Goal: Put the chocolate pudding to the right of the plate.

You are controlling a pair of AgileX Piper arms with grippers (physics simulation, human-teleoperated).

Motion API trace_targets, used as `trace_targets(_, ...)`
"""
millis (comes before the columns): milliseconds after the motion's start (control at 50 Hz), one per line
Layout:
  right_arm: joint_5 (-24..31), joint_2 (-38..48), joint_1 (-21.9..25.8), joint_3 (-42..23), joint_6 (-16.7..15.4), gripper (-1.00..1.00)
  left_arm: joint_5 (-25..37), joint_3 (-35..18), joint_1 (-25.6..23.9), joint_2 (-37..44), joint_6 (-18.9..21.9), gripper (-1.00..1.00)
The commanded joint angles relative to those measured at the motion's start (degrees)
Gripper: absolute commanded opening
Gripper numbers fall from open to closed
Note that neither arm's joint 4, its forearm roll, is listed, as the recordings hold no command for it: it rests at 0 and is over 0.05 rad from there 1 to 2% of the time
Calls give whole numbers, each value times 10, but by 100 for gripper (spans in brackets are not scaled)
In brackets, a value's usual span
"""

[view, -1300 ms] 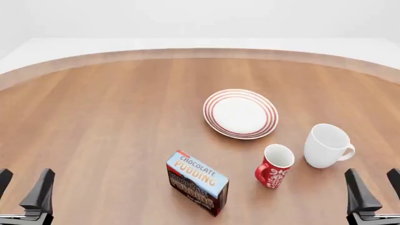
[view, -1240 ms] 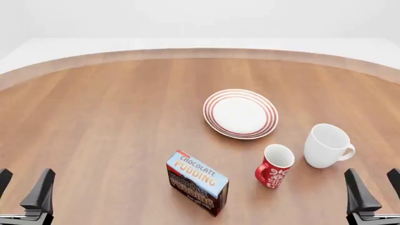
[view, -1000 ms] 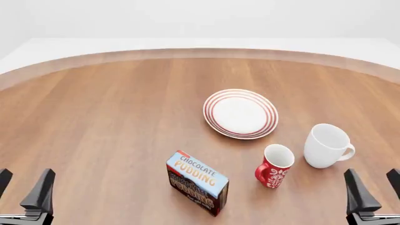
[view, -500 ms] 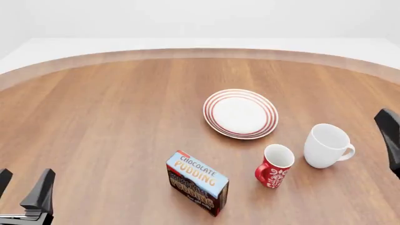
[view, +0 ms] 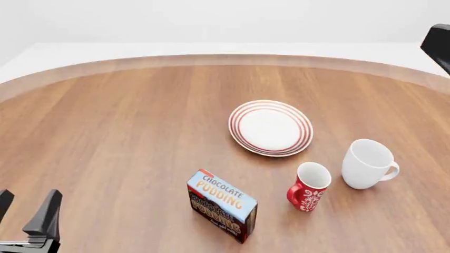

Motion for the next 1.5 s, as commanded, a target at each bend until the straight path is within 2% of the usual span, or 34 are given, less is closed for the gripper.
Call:
trace_targets(20, 25, 73, 68, -79, -8, 100, 0, 0, 0, 0, 0, 100)
trace_targets(100, 46, 77, 88, -92, -9, 100, 0, 0, 0, 0, 0, 100)
trace_targets(240, 31, 104, 99, -83, -18, 100, 0, 0, 0, 0, 0, 100)
trace_targets(500, 18, 123, 129, -8, -46, 100, 0, 0, 0, 0, 0, 100)
trace_targets(680, 2, 145, 170, 30, -38, 100, 0, 0, 0, 0, 0, 100)
trace_targets(960, -31, 223, 195, 49, -35, 100, 0, 0, 0, 0, 0, 100)
trace_targets(1040, -14, 251, 210, 26, -12, 100, 0, 0, 0, 0, 0, 100)
trace_targets(1240, 69, 318, 209, -39, -43, 100, 0, 0, 0, 0, 0, 100)
trace_targets(1340, 97, 347, 205, -53, -34, 100, 0, 0, 0, 0, 0, 100)
trace_targets(1400, 102, 351, 196, -55, -42, 100, 0, 0, 0, 0, 0, 100)
trace_targets(1420, 107, 358, 197, -60, -33, 100, 0, 0, 0, 0, 0, 100)
trace_targets(1500, 131, 388, 182, -69, -39, 100, 0, 0, 0, 0, 0, 100)
